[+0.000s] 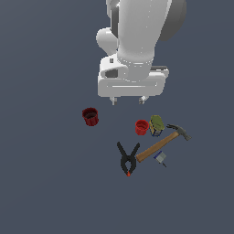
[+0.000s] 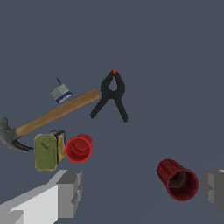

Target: Pick up a designated object from a clutter of objects.

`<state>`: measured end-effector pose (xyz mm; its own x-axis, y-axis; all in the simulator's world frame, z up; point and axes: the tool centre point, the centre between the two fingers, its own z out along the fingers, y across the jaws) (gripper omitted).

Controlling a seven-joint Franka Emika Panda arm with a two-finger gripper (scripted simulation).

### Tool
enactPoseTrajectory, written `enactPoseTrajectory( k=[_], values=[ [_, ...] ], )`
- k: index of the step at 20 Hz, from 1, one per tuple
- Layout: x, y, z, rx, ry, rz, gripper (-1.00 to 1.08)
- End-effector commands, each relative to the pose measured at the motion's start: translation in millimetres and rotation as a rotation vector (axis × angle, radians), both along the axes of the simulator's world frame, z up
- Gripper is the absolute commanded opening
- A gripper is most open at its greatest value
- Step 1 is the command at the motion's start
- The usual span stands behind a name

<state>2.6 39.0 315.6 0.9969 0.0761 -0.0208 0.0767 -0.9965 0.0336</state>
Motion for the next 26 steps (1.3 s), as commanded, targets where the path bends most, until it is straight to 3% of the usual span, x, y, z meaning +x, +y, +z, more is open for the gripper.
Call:
enactPoseTrajectory(
  k=[1,8,14,26],
  values=[
    [0.0,3.5,-4.2,-0.001,0.0,0.001,1.0],
    [-0.8,28.7,-33.8,-0.003,-0.004,0.002,1.0],
    [-8.4,67.1,-77.8,-0.003,-0.01,0.006,1.0],
    [-54.5,153.6,-175.3,0.02,-0.019,0.017,1.0]
  ],
)
